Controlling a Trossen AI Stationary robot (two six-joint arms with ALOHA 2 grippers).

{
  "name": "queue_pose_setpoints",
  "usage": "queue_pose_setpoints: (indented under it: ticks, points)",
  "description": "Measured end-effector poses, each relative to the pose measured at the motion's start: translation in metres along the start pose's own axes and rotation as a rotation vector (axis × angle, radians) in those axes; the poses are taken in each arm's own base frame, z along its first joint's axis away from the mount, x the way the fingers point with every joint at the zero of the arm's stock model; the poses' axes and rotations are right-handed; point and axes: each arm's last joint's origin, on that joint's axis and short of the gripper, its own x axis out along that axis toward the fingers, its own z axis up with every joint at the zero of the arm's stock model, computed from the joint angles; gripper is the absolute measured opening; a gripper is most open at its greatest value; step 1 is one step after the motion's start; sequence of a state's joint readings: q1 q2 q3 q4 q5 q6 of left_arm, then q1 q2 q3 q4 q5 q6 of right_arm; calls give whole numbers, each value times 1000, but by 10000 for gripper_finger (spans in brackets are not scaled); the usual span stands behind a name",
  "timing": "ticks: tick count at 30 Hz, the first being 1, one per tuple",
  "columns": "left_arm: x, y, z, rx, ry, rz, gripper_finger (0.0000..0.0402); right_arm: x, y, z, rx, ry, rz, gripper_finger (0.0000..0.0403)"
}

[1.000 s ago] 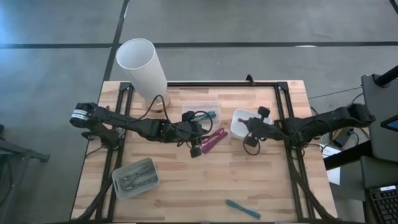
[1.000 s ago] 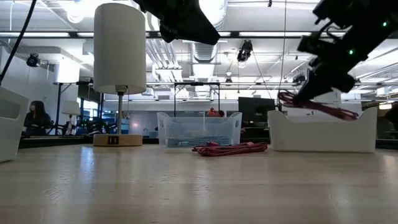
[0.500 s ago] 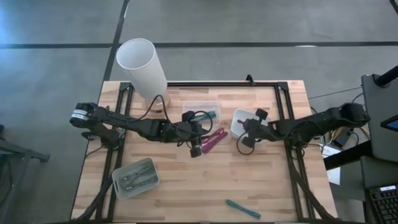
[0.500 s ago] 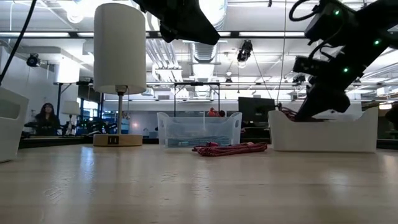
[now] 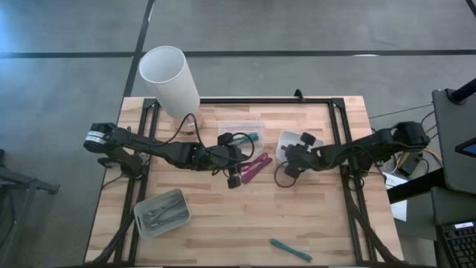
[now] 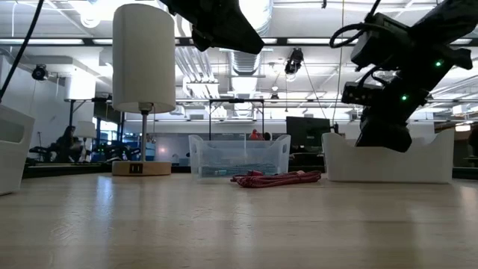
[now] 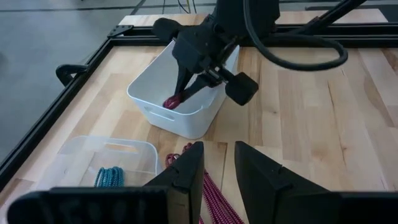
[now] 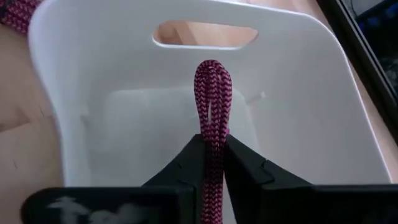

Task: Pick & Place USB Port
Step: Put the bottom pink USB cable into the white bin

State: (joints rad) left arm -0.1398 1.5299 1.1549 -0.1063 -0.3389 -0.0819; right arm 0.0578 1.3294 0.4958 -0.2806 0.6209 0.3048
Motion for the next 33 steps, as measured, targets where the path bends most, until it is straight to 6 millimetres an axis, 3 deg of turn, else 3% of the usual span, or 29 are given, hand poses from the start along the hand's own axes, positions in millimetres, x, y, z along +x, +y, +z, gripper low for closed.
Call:
queue_pose_setpoints:
  ticks: [9, 15, 22, 28, 33]
  points:
    - [3, 0, -14, -61, 35, 3, 94, -3, 4, 19, -2, -27, 9, 123]
    - [7, 0, -29, -144, 60, 9, 94, -22, -1, 43, -13, -30, 60, 151]
    - [13, -1, -41, -237, -48, -12, 94, -44, 1, 68, 16, -60, 283, 161]
    - [23, -7, -56, -297, -77, -92, 94, -46, 11, 66, -27, -60, 317, 155]
    - [35, -23, -65, -276, -57, -142, 94, -42, 17, 64, -42, -38, 317, 153]
